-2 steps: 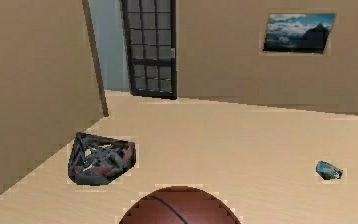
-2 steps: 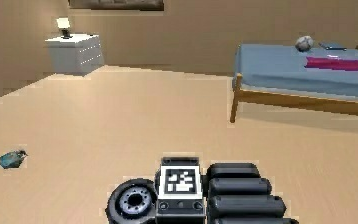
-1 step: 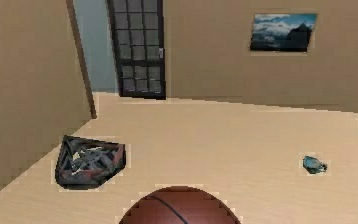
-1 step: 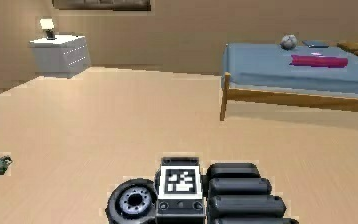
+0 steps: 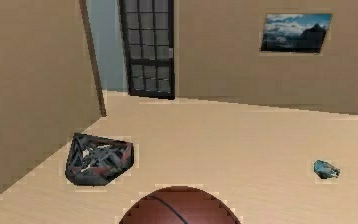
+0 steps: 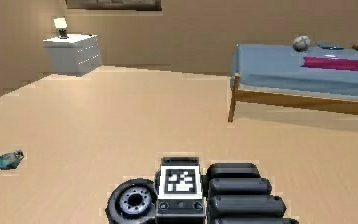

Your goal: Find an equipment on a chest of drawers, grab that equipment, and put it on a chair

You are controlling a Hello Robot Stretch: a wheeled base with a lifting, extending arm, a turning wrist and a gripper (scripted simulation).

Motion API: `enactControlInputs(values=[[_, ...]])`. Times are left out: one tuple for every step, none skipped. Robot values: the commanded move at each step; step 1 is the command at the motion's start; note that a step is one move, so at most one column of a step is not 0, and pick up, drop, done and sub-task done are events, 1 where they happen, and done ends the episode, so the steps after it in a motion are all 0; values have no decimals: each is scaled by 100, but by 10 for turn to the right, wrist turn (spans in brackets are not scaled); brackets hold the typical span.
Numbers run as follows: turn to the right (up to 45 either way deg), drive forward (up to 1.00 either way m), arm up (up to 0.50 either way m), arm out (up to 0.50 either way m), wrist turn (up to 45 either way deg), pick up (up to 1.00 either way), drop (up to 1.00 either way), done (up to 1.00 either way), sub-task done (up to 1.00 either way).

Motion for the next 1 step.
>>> enactControlInputs(values=[[-450, 0, 0, 0, 0, 0, 0, 0, 0]])
